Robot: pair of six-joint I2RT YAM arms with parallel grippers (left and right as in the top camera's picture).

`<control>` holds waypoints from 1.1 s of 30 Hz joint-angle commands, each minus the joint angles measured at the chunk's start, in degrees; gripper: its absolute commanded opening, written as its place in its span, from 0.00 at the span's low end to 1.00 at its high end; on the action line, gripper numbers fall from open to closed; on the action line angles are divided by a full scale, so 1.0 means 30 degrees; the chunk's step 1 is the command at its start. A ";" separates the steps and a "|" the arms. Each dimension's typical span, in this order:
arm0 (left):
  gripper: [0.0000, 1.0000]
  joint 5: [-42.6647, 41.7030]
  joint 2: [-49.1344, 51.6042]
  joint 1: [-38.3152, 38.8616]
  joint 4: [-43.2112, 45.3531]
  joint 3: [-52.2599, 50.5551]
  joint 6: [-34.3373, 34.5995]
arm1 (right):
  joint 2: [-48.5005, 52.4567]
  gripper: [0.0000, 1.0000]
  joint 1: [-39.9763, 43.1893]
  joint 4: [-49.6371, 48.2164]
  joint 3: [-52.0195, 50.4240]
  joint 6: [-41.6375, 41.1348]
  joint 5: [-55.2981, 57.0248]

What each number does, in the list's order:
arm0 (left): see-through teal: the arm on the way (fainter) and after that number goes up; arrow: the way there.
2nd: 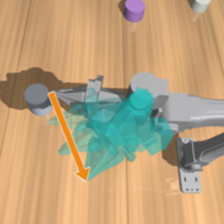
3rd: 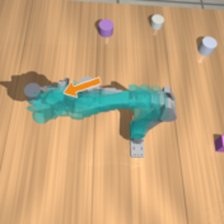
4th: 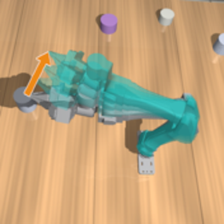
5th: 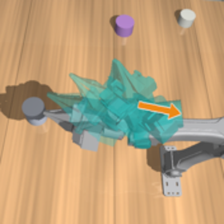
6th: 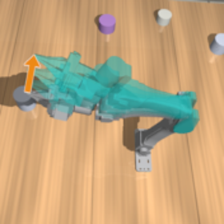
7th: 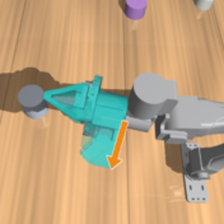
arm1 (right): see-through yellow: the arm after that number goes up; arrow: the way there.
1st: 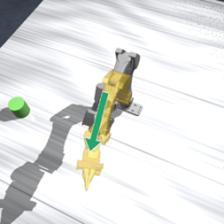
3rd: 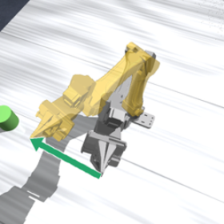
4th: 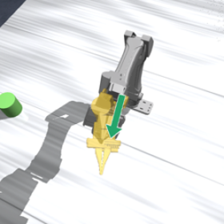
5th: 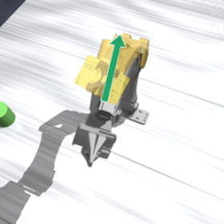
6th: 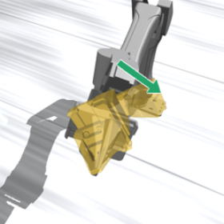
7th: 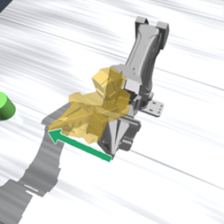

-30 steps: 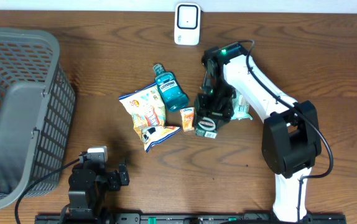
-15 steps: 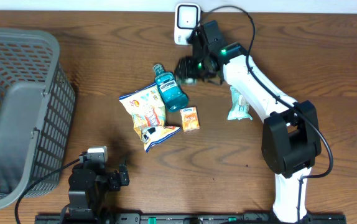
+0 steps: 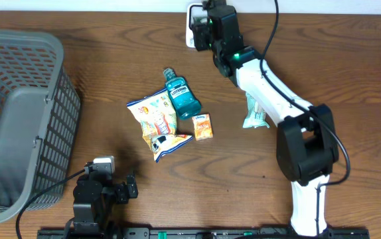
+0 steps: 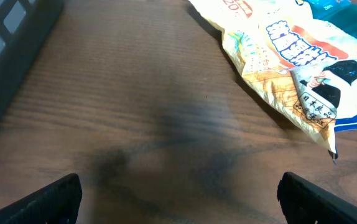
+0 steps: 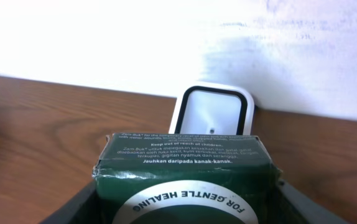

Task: Scan the item barcode
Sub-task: 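Hold the box at the scanner, then carry it off to the right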

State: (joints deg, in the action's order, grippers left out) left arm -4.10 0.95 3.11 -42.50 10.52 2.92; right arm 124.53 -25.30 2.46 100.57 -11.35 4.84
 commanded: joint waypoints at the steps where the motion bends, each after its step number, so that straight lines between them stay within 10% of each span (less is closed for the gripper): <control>1: 0.98 0.0240 -0.0080 0.0066 -0.0525 -0.0058 -0.0182 | 0.2193 0.47 0.0051 -0.3628 0.0168 0.3279 0.1341; 12: 0.98 0.0240 -0.0080 0.0066 -0.0525 -0.0058 -0.0182 | 0.6324 0.42 0.0087 -1.2750 0.0984 0.3883 0.1858; 27: 0.98 0.0240 -0.0080 0.0066 -0.0525 -0.0058 -0.0182 | 0.6011 0.40 0.0102 -1.0550 0.2710 0.3730 0.3818; 33: 0.98 0.0240 -0.0080 0.0066 -0.0525 -0.0058 -0.0182 | 0.3096 0.37 0.0729 -0.4976 0.2710 0.3891 0.8663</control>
State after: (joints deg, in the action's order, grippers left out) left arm -4.10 0.95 3.11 -42.65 10.57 2.92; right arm 142.47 -25.10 -16.99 107.48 -0.38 19.57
